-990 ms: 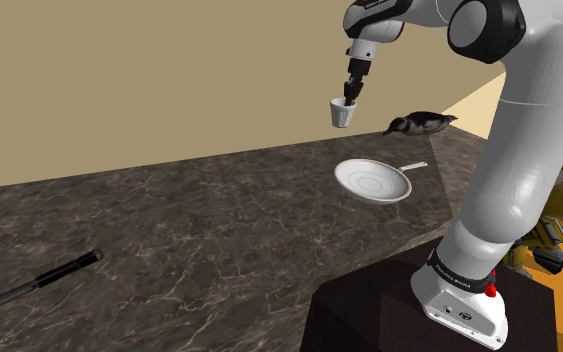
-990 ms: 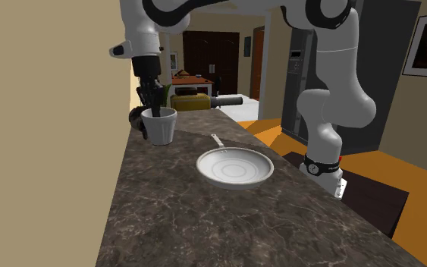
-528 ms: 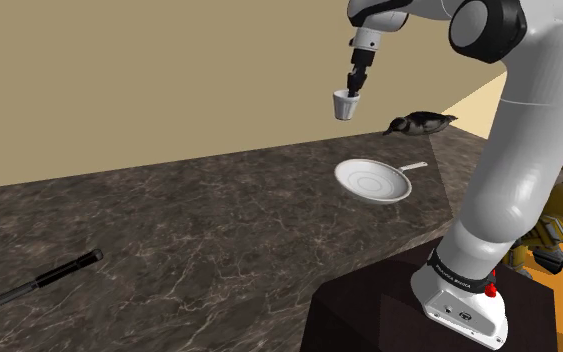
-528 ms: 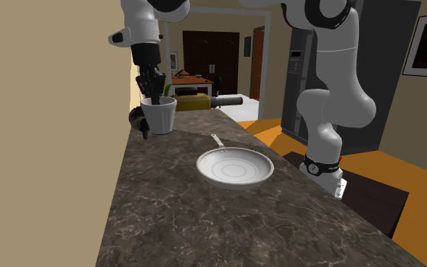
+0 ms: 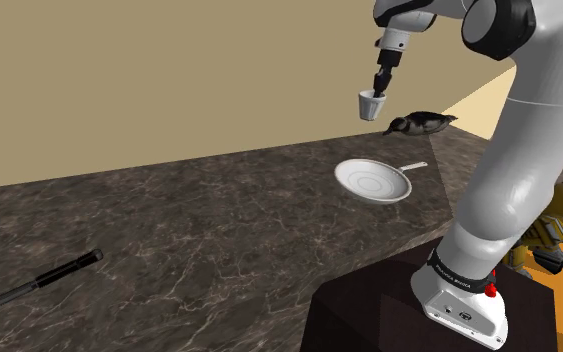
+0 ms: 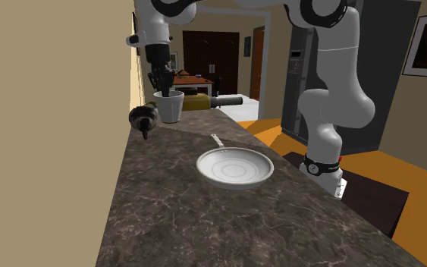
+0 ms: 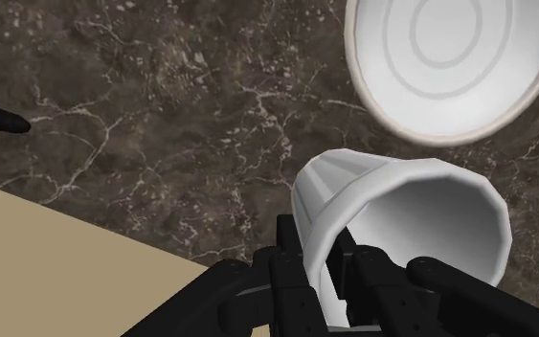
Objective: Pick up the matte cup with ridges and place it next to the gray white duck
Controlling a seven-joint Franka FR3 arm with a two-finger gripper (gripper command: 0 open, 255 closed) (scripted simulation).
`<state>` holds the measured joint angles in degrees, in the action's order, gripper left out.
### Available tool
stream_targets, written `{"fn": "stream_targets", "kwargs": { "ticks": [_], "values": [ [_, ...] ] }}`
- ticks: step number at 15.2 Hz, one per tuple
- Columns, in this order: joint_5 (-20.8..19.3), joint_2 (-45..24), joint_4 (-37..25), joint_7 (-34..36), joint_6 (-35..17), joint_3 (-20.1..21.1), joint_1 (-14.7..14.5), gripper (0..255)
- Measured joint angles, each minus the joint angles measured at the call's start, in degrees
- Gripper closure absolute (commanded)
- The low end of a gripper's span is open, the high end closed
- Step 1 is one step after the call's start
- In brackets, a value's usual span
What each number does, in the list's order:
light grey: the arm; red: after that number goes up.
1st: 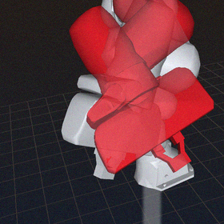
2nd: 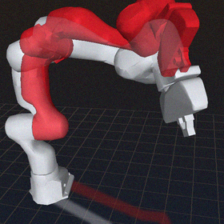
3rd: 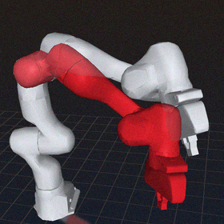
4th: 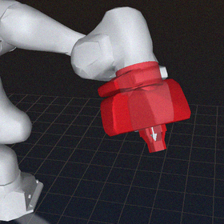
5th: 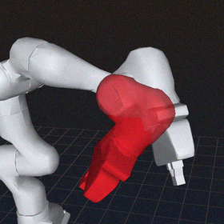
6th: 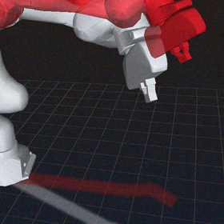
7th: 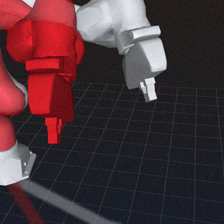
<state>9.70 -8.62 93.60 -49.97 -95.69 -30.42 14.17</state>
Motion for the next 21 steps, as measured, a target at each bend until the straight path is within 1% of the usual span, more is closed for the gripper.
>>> {"fn": "stream_targets", "kwargs": {
  "ticks": [3,5,10,12,16,21],
  "values": [
    [-0.6,0.9,1.3,-3.6,-0.1,-1.6,2.0,255],
    [0.1,-0.8,-0.4,-6.9,0.6,-2.9,4.1,255],
    [0.6,-2.4,-2.0,-13.7,1.6,-5.5,8.4,255],
    [1.6,-4.3,-4.1,-16.7,2.5,-6.4,10.6,255],
    [1.5,-4.2,-1.7,-18.3,0.3,-6.8,11.2,255],
    [1.8,-4.5,2.0,-18.7,-3.5,-6.7,11.0,255]
  ]
}}
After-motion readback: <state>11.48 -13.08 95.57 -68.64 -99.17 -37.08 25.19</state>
